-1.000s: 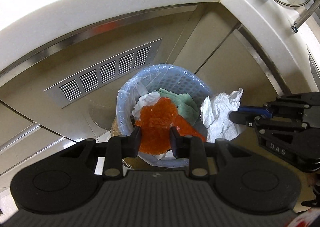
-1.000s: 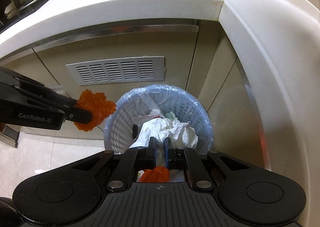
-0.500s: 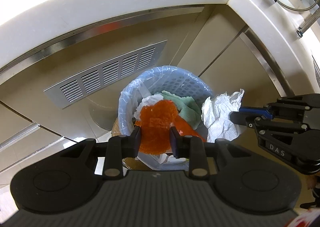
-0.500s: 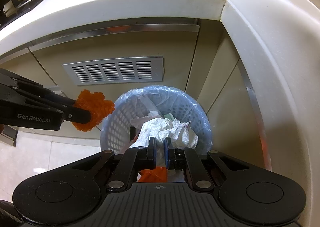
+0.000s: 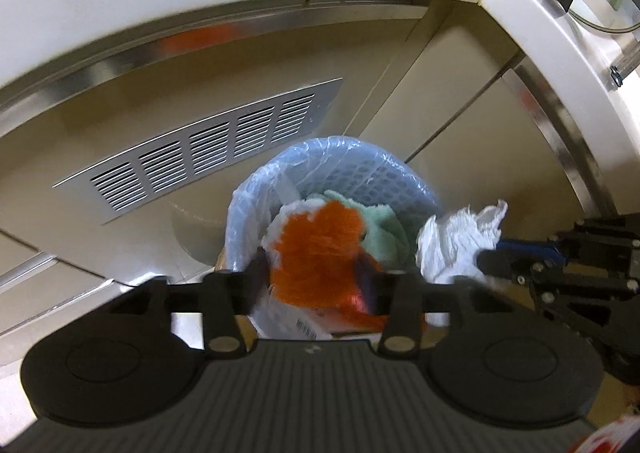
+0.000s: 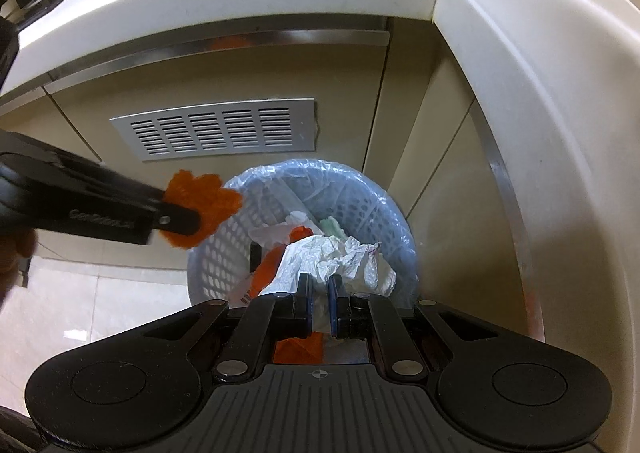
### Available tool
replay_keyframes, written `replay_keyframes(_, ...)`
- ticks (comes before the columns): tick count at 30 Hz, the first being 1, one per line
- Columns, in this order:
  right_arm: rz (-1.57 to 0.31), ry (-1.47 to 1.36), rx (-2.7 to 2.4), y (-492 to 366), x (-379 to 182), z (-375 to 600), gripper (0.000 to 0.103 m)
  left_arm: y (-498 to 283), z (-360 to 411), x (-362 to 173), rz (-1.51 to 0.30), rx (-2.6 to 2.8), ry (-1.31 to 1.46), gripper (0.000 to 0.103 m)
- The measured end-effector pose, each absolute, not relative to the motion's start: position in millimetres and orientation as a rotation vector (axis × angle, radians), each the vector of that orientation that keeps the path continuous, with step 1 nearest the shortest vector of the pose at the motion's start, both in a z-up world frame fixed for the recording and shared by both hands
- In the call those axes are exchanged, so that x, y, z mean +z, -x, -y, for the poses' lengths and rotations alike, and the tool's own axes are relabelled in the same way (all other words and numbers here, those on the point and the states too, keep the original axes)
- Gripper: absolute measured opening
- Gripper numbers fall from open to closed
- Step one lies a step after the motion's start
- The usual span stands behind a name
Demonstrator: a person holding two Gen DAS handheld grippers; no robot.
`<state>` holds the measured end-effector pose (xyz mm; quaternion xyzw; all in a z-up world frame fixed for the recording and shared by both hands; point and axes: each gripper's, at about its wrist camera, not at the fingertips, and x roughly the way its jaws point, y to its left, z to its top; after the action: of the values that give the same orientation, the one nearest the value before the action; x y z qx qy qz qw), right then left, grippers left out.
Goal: Collect trash
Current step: 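Open both grippers to drop the scrubber and tissue into the wastebasket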
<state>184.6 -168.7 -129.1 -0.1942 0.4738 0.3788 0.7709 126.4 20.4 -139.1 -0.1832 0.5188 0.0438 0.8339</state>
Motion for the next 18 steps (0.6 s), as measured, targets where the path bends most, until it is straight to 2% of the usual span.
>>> replay_keyframes(1,-1.032,0.422,0.822,-186,-131,169,0.008,-128,-20,-142,-1.103,0.101,0.385,0.060)
replay_keyframes(18,-0.994,0.449,0.838,-201,-132,158,0.008,-108,-41,-142,-1.099,0.174,0.441,0.060)
